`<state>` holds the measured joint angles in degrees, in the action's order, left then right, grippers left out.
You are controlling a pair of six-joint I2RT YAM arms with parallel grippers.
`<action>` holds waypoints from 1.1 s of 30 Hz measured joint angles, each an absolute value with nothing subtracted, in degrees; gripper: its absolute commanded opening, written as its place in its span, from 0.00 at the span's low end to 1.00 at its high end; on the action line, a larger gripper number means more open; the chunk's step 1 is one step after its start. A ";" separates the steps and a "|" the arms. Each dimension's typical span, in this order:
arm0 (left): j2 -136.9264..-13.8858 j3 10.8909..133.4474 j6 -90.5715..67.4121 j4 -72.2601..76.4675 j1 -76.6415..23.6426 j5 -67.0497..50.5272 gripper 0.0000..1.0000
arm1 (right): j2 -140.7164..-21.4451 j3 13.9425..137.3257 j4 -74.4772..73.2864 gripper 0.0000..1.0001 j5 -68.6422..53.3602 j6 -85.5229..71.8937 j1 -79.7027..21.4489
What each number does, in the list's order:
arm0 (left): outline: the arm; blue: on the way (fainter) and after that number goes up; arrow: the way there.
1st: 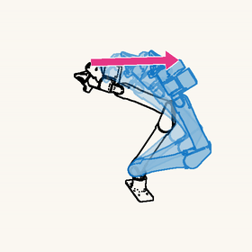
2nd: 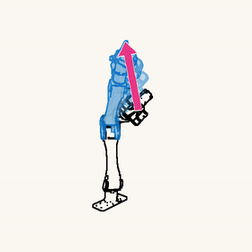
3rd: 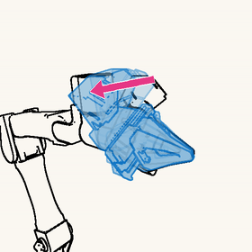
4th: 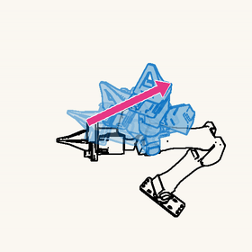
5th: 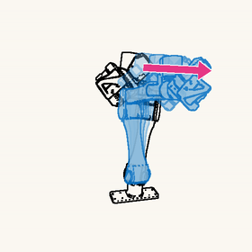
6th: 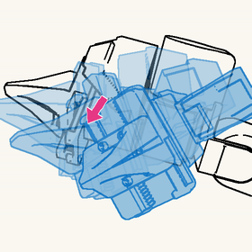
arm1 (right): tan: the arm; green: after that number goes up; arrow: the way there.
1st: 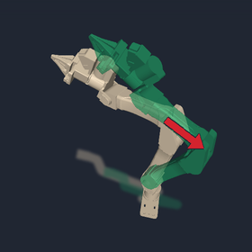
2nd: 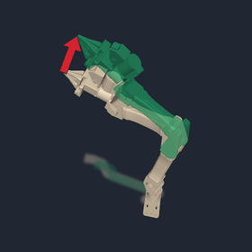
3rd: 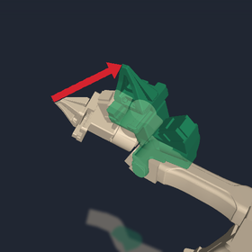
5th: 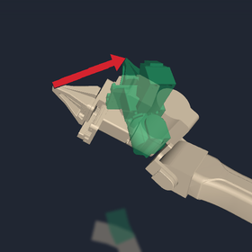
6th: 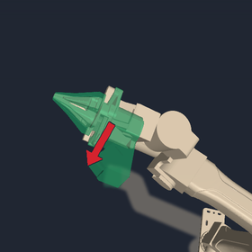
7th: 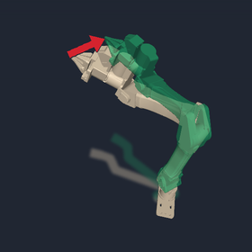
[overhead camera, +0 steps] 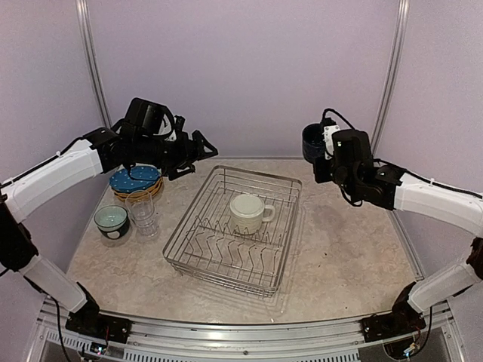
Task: Unload the mixed dishes from the dish rack
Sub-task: Place the cup at the center of the board.
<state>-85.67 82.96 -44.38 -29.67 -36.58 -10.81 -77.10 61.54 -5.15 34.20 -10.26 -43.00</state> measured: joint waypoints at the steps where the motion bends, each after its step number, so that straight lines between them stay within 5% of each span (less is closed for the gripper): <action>1: -86.15 82.98 -44.03 -29.08 -36.71 -11.86 0.91 | -76.38 60.97 -5.48 0.00 33.63 -10.66 -40.12; 13: -100.51 90.08 -39.20 -30.63 -40.93 -16.38 0.93 | -71.50 40.18 -3.77 0.00 14.55 -14.92 -11.11; 33: -117.32 108.14 -30.46 -48.16 -46.94 -7.27 0.97 | -85.23 38.06 10.02 0.05 8.40 -12.47 -8.54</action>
